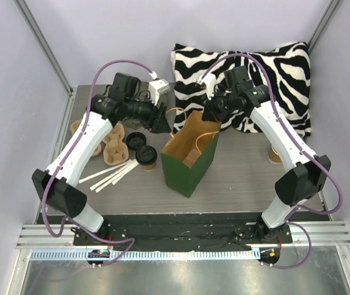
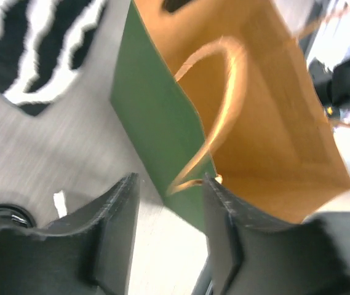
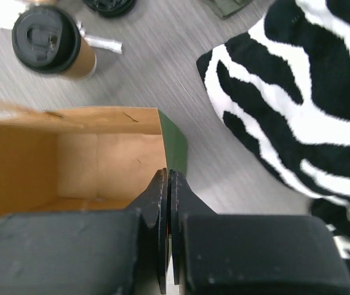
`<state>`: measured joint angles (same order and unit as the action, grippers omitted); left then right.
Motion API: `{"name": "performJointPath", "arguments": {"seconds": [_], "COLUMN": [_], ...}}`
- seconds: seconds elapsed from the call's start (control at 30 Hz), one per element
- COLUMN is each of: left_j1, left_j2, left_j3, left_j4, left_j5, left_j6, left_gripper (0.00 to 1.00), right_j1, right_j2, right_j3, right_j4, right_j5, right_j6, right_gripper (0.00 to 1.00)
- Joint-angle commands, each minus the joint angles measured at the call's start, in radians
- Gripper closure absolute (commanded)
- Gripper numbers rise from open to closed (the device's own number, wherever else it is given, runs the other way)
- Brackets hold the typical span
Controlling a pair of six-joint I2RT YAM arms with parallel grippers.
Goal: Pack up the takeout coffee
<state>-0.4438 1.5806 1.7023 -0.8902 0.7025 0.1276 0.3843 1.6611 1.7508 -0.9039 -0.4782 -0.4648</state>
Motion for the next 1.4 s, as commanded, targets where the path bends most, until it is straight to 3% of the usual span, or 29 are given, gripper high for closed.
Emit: {"name": "performJointPath", "arguments": {"seconds": [0.0, 0.1, 0.23, 0.37, 0.53, 0.8, 1.0, 1.23, 1.37], "left_j1": [-0.006, -0.035, -0.137, -0.338, -0.505, -0.513, -0.51, -0.464, -0.418], "left_j2": [-0.135, -0.237, -0.365, -0.419, -0.436, -0.367, -0.324, -0.265, -0.222], "left_j3": [-0.044, -0.121, -0.197, -0.269, -0.381, -0.447, -0.452, -0.388, -0.328], "left_j4": [0.206, 0.312, 0.385, 0.431, 0.584, 0.709, 0.744, 0.726, 0.68], "left_j5": [-0.055, -0.084, -0.194, -0.476, -0.662, -0.609, -0.606, -0.621, -0.614], "left_j6": [-0.066, -0.028, 0.14, 0.3, 0.507, 0.678, 0.696, 0.618, 0.483], "left_gripper": [0.44, 0.38, 0.37, 0.37, 0.34, 0.31, 0.28, 0.29, 0.35], "right_j1": [0.005, 0.004, 0.005, 0.005, 0.004, 0.005, 0.005, 0.005, 0.007], "right_j2": [-0.046, -0.06, -0.066, -0.076, -0.092, -0.132, -0.141, -0.159, -0.179], "right_j3": [-0.043, -0.073, -0.082, -0.079, -0.105, -0.14, -0.14, -0.155, -0.174], "right_j4": [0.075, 0.088, 0.092, 0.095, 0.097, 0.105, 0.105, 0.117, 0.131], "right_j5": [0.065, 0.07, 0.087, 0.089, 0.066, 0.044, 0.03, 0.01, 0.015], "right_j6": [0.259, 0.317, 0.408, 0.462, 0.494, 0.497, 0.497, 0.499, 0.483], "right_gripper": [0.99, 0.99, 0.99, 0.99, 0.99, 0.99, 0.99, 0.99, 0.99]}}
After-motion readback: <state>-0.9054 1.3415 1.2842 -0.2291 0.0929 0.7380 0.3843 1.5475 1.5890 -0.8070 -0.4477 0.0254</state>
